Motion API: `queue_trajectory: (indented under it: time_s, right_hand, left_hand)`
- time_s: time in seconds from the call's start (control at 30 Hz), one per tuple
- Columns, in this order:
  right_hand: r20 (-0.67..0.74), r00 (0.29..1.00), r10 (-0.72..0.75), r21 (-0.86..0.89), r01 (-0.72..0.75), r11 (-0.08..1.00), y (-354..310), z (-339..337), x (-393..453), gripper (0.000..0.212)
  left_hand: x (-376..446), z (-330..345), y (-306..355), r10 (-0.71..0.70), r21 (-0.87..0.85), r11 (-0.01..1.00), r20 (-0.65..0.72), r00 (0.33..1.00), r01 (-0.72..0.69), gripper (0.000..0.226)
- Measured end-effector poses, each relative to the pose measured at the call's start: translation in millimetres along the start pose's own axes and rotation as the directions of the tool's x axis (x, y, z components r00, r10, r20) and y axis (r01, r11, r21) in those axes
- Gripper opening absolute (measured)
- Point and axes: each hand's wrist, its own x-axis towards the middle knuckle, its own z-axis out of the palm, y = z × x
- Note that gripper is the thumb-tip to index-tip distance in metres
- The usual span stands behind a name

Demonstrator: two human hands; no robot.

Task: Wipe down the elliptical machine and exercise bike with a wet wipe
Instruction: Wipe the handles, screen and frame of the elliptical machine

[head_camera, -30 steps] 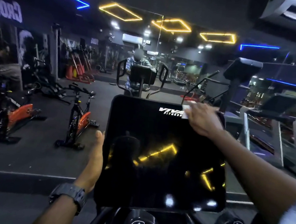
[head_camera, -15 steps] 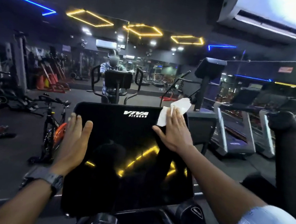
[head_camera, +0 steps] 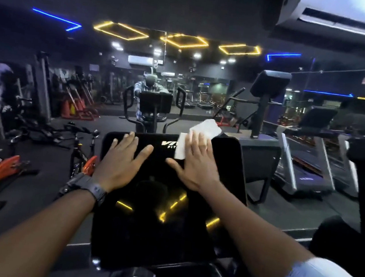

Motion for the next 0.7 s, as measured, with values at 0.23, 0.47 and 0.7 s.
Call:
queue_trajectory:
  time_s: [0.23, 0.47, 0.7]
  right_hand:
    - [0.079, 0.926, -0.368, 0.016, 0.368, 0.930, -82, 1, 28, 0.086]
    - [-0.023, 0.988, 0.153, -0.041, -0.154, 0.987, 64, 9, -17, 0.106]
    - [0.023, 0.999, -0.049, 0.074, 0.047, 0.996, 28, 2, -8, 0.107]
  left_hand:
    - [1, 2, -2, 0.060, 0.013, 0.998, -0.056, 0.997, -0.060, 0.089]
    - [-3, -5, -10, 0.070, 0.101, 0.992, 0.011, 0.997, -0.071, 0.099]
    - [5, 11, 27, 0.063, 0.228, 0.972, -0.055, 0.996, -0.049, 0.105]
